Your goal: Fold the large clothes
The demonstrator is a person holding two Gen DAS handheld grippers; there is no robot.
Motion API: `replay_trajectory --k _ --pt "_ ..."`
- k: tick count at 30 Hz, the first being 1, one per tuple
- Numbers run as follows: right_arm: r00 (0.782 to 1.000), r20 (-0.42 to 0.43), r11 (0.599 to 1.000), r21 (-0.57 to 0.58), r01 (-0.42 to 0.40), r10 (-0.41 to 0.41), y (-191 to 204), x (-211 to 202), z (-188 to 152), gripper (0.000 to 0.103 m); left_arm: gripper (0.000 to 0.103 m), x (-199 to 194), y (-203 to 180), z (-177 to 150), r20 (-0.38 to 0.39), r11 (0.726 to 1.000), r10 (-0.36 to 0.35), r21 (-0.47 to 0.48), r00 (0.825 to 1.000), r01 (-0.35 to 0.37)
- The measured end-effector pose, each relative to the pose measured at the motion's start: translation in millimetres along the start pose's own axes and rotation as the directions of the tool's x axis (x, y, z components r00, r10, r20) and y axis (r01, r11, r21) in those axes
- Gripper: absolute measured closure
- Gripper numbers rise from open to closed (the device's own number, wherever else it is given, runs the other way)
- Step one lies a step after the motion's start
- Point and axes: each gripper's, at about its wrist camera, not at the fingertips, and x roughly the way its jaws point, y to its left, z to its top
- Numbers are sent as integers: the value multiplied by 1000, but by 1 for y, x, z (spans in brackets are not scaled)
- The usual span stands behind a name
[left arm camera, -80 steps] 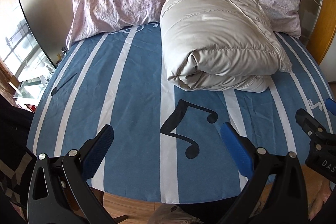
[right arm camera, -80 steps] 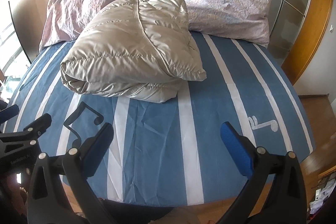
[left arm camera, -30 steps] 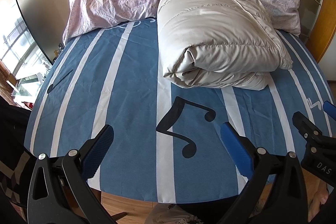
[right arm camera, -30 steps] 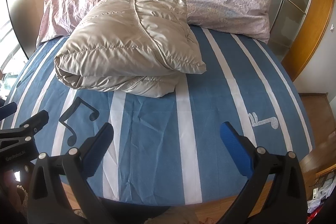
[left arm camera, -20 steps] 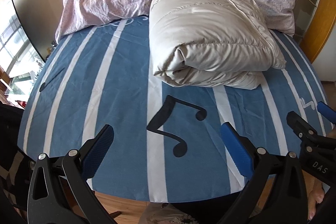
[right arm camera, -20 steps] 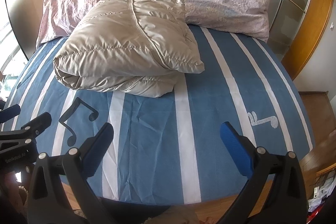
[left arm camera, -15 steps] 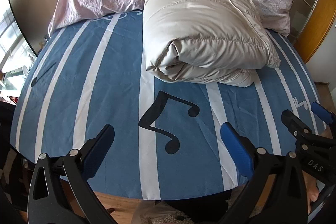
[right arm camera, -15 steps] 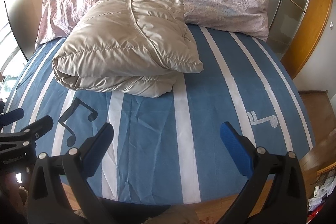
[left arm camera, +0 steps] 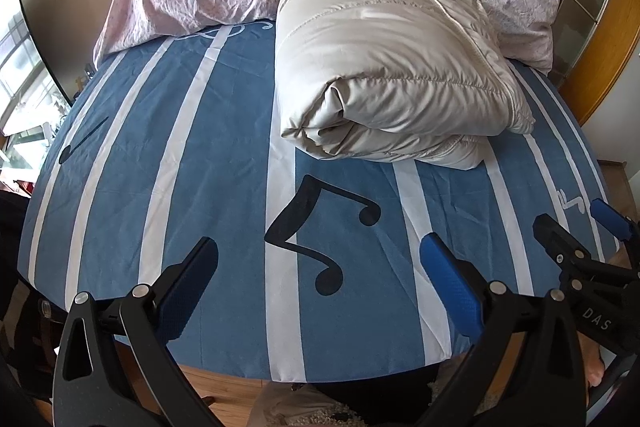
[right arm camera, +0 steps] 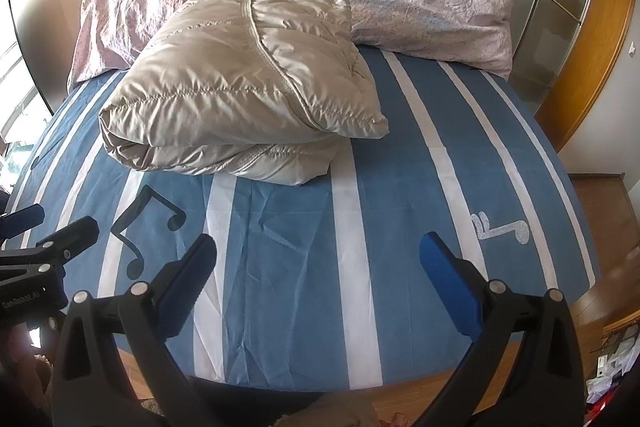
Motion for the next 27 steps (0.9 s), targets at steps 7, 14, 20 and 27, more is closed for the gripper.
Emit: replay_trajectory --k 7,14,20,27 --pt "1000 -3 1000 -9 -6 6 1 1 0 2 1 0 0 0 0 1000 -4 5 1000 4" --pt "1000 -7 1000 -5 -7 7 0 2 1 2 1 0 0 0 -2 1000 -4 5 1000 4" --pt "1000 -8 1000 -6 -7 7 -1 3 2 2 1 1 0 0 -3 1000 -4 2 1000 4" --pt "1000 -7 1000 -6 -7 7 -1 2 2 2 1 2 0 0 -3 1000 -5 2 1000 5"
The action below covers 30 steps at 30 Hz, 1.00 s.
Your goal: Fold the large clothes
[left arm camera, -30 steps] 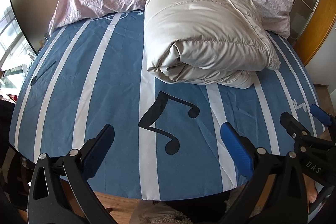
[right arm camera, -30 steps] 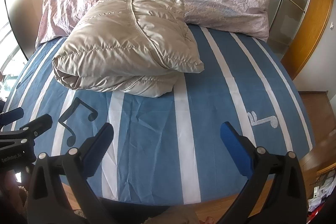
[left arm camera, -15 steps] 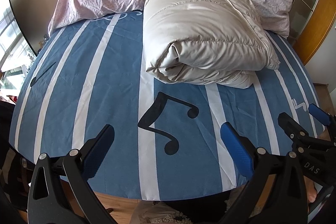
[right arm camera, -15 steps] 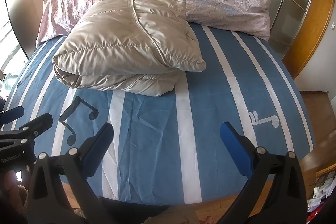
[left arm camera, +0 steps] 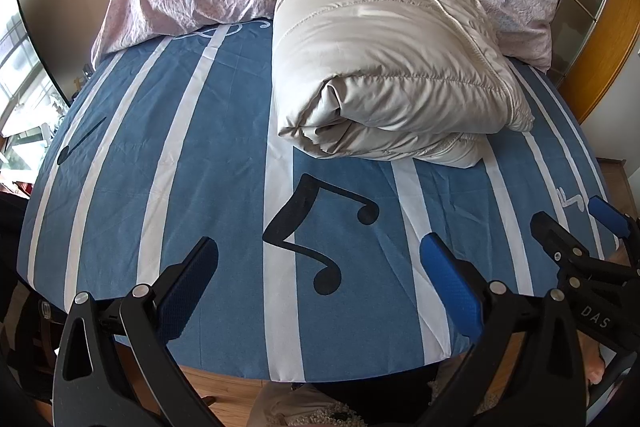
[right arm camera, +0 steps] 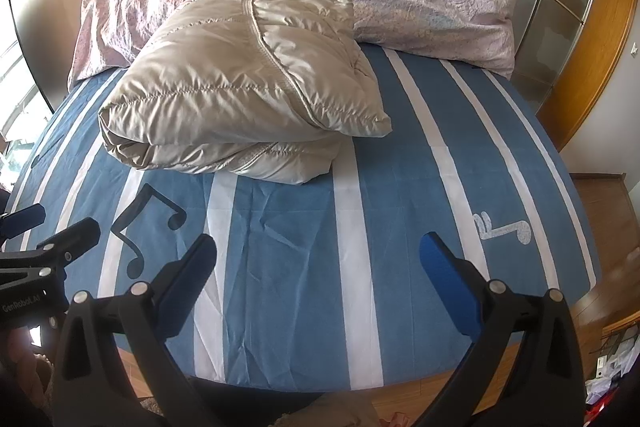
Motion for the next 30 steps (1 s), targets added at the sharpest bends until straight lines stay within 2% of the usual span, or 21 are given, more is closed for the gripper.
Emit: replay_trajectory --k 30 --pt "1000 -2 1000 3 -3 3 -1 1 1 2 1 1 -1 -1 -2 1000 -1 3 1000 1"
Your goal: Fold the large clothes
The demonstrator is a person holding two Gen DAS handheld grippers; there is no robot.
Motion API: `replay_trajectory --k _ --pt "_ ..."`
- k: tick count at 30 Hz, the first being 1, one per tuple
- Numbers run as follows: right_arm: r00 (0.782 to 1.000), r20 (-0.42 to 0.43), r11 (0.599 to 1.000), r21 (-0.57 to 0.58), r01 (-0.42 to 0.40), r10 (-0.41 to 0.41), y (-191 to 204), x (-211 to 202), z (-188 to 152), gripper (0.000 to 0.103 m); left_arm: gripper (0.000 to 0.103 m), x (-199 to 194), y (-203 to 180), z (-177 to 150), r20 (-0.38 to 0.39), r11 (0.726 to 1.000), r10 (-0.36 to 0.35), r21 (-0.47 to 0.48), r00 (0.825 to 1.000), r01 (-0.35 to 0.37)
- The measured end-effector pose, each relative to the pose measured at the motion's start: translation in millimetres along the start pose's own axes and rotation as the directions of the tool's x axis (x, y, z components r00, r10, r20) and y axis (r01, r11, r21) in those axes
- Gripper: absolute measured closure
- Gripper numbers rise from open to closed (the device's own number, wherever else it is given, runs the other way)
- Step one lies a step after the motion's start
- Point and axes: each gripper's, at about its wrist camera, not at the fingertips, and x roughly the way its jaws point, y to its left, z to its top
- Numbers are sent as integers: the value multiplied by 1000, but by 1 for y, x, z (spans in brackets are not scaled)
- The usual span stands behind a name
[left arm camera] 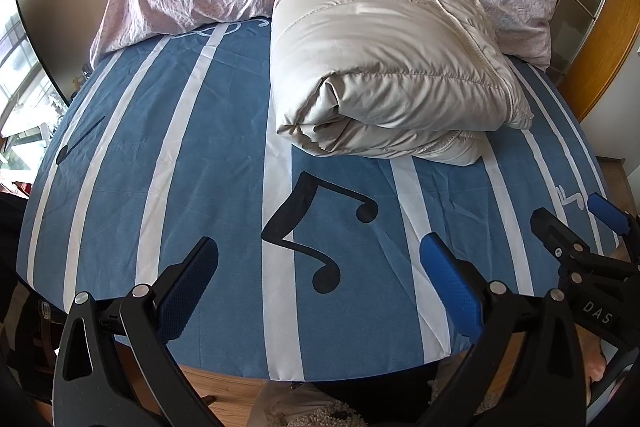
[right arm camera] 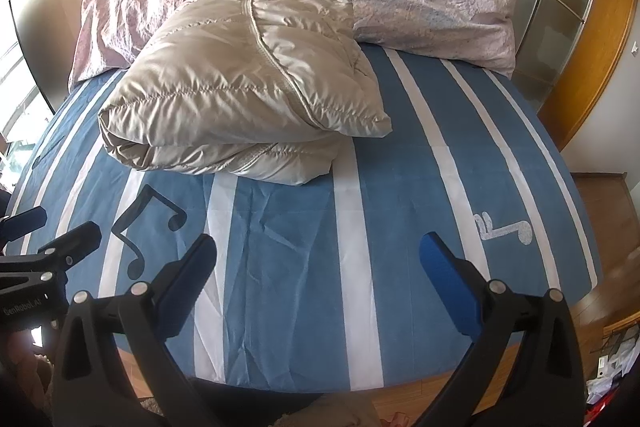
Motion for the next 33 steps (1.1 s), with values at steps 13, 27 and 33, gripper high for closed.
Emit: replay_trajectory --k 13,27,33 --pt "1000 -3 1000 -2 -3 3 2 1 0 2 4 -3 -2 -1 5 1000 6 14 1000 -7" --pt "1000 -4 1000 -2 -2 2 2 2 -1 2 4 -1 -3 0 0 1000 4 13 1000 -4" --pt "1000 -4 1000 -4 -3 3 4 3 -1 2 4 -1 -6 -1 1 1000 3 18 1000 -3"
